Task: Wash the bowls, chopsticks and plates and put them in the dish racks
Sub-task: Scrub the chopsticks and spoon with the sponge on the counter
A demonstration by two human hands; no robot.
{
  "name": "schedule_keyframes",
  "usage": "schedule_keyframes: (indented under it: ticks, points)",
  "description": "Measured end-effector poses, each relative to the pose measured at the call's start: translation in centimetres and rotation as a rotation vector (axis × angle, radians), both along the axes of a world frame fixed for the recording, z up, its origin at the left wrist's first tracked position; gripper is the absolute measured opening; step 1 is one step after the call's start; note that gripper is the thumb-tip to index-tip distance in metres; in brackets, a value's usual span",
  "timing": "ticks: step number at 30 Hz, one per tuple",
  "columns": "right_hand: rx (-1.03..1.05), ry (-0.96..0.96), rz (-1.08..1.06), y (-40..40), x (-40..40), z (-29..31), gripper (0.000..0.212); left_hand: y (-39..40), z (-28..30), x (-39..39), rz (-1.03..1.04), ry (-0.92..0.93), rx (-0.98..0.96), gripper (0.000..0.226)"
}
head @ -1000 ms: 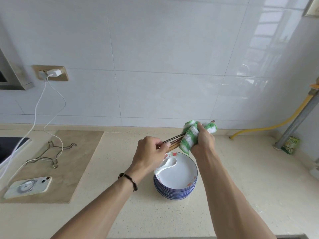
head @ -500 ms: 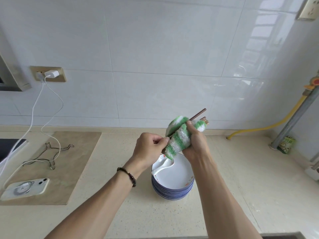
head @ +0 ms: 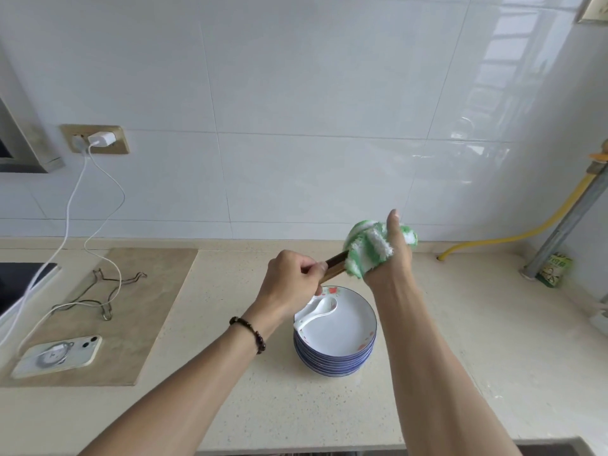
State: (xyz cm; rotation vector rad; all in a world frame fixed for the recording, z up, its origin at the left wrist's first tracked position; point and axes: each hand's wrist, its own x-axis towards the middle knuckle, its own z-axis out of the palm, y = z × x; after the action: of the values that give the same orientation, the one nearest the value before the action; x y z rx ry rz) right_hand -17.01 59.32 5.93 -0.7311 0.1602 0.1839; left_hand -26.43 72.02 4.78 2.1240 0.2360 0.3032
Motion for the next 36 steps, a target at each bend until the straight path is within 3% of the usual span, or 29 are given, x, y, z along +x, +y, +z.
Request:
schedule_keyframes:
  ticks: [2, 6, 8, 12, 18, 20, 23, 28, 31, 33, 36]
  points:
    - [-0.033, 0.052, 0.076, 0.5, -0.9, -0.2, 0.048, -0.8, -0.1, 0.3, 0.031, -0.069, 0.059, 0.043]
    - [-0.131, 0.068, 0.151, 0.7, -2.0, -1.9, 0.012, -0.8, -0.3, 0.7, 0.021, -0.125, 0.106, 0.056]
    - [-0.267, 0.014, 0.118, 0.4, -2.0, -2.5, 0.006, -0.3, -1.2, 0.5, 0.038, -0.137, 0.072, 0.053]
    - [-0.284, 0.005, 0.032, 0.9, -2.2, -2.8, 0.01, -0.8, -2.4, 0.2, 0.023, -0.166, 0.015, 0.048]
    - [-0.277, 0.081, -0.17, 1.1, -1.2, -1.8, 0.011, -0.9, -2.3, -0.7, -0.024, -0.064, -0.146, 0.043]
    - [-0.217, 0.099, -0.266, 0.3, 0.3, -1.1, 0.02, -1.0, -2.3, -1.4, -0.008, -0.063, -0.118, 0.044]
    - [-0.297, 0.139, -0.361, 0.5, 1.1, -1.2, 0.03, -1.1, -1.7, -1.0, 0.05, -0.071, -0.081, 0.04]
    - [-0.272, 0.083, -0.141, 1.9, -0.6, -2.7, 0.014, -0.5, -0.9, -0.1, 0.055, -0.009, -0.173, 0.027]
    - [-0.164, 0.149, -0.211, 0.2, 1.8, -2.1, 0.009, -0.6, -1.2, -1.1, 0.029, 0.003, -0.189, 0.03]
    - [-0.193, 0.165, -0.249, 0.8, 1.6, -2.2, 0.014, -0.8, -1.6, -0.7, 0.064, -0.004, -0.137, 0.035]
    - [-0.295, 0.114, -0.119, 2.8, -1.1, -3.4, 0.019, -1.0, -1.7, 0.2, 0.081, -0.022, -0.025, 0.039]
